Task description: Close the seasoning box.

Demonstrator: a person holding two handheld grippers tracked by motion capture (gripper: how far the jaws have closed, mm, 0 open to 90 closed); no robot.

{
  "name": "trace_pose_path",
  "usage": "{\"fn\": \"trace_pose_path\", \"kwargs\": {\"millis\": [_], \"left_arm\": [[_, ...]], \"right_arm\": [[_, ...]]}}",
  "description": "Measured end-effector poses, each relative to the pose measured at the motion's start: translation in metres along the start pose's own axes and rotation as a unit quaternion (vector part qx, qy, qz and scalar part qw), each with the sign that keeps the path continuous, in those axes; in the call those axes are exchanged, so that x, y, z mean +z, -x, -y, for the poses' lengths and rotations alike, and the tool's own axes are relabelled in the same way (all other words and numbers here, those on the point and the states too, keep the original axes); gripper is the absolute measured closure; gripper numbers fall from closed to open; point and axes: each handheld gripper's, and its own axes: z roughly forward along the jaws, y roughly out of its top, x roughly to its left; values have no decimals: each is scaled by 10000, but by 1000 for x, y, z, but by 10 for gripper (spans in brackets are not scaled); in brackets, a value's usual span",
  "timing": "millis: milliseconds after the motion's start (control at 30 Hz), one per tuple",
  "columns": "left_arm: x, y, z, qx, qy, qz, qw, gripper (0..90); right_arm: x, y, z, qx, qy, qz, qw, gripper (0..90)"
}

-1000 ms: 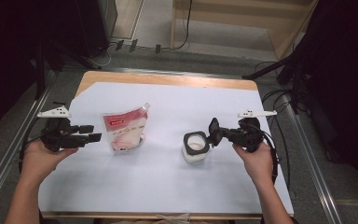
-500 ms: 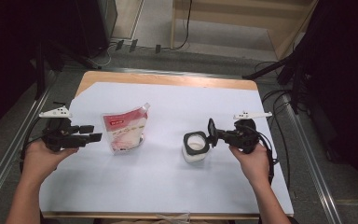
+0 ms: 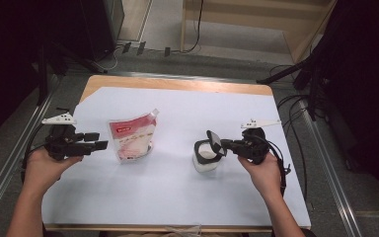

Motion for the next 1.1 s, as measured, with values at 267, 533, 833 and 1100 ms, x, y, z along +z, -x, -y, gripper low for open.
{"fn": "trace_pose_path", "kwargs": {"millis": [267, 533, 833, 1100], "left_arm": [[0, 0, 0, -10, 0, -6, 10000, 448], [0, 0, 1, -2, 3, -14, 10000, 446], [0, 0, 1, -9, -1, -39, 10000, 440], [-1, 0, 1, -4, 18, -81, 10000, 437]], "right_arm": [[7, -6, 1, -112, -140, -58, 9998, 900], [15, -12, 2, -224, -269, -128, 9993, 899], [11, -11, 2, -248, -169, -75, 9995, 857], [3, 2, 5, -197, 46, 27, 9998, 713]]}}
